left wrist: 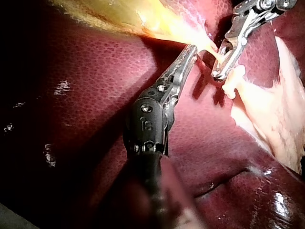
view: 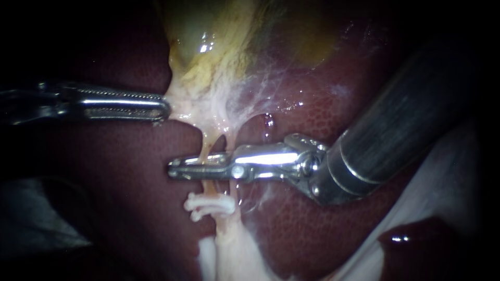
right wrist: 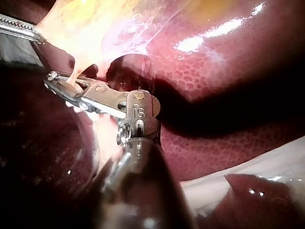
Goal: Going back third clip left tube
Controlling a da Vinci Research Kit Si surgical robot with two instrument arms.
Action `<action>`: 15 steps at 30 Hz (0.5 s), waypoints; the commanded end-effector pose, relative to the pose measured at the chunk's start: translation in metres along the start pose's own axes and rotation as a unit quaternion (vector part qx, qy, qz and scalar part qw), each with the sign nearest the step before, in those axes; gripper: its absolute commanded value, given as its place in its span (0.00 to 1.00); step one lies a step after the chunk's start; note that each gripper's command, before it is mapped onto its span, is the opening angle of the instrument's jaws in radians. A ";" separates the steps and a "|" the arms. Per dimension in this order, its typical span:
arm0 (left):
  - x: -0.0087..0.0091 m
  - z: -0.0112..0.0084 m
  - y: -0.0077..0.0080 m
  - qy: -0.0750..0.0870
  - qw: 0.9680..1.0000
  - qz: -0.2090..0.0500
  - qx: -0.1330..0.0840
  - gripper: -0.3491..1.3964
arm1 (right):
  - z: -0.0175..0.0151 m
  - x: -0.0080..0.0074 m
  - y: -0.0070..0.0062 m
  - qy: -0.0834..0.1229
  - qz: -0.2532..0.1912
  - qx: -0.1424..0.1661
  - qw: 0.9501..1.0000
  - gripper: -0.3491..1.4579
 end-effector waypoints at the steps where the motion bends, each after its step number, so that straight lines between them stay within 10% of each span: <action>1: 0.0000 -0.0001 0.0000 0.000 1.000 0.000 0.000 0.00 | 0.0000 0.0000 0.0002 -0.001 -0.026 0.000 1.000 0.20; 4: 0.0000 -0.0001 0.0000 0.000 1.000 0.000 0.000 0.00 | 0.0005 0.0003 0.0009 0.005 -0.047 -0.011 0.999 0.41; 15: 0.0000 -0.0001 0.0000 0.000 1.000 0.000 -0.001 0.00 | -0.0015 0.0005 0.0018 -0.028 -0.131 -0.092 0.987 0.47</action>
